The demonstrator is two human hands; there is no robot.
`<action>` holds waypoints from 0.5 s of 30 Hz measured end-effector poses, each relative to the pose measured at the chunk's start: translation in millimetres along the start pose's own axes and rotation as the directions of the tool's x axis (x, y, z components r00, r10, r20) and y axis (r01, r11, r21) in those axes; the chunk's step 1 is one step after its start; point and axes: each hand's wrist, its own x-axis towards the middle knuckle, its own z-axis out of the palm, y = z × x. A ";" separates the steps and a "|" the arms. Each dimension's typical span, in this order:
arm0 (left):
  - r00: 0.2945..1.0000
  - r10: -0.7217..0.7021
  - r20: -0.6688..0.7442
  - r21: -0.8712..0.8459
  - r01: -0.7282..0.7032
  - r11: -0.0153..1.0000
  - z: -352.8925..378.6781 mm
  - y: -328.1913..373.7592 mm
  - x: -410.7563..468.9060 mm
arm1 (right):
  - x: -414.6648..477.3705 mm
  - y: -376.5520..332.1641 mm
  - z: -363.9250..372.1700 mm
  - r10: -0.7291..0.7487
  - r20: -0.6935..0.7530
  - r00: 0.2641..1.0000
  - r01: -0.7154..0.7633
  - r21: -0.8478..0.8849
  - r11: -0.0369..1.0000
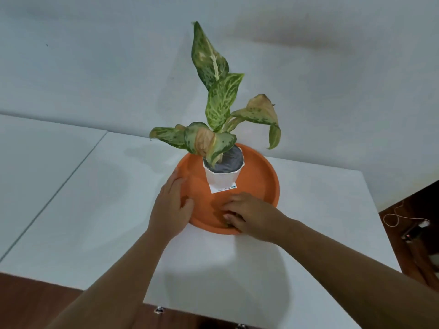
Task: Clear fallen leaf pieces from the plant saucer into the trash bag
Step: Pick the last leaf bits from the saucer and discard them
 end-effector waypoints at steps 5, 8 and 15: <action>0.999 0.035 -0.003 0.036 -0.035 0.999 -2.4 -3.0 9.4 | 13.2 -1.1 4.2 0.075 0.084 0.994 -0.073 -0.036 0.997; 0.998 0.055 -0.004 0.057 -0.054 0.997 -3.2 -5.3 15.0 | 3.9 -3.2 7.8 0.037 0.151 0.988 -0.030 -0.049 0.998; 0.997 0.077 0.008 0.064 -0.078 0.995 -2.4 -6.9 18.9 | -23.4 5.7 -3.3 -0.011 0.097 0.995 0.007 0.047 0.999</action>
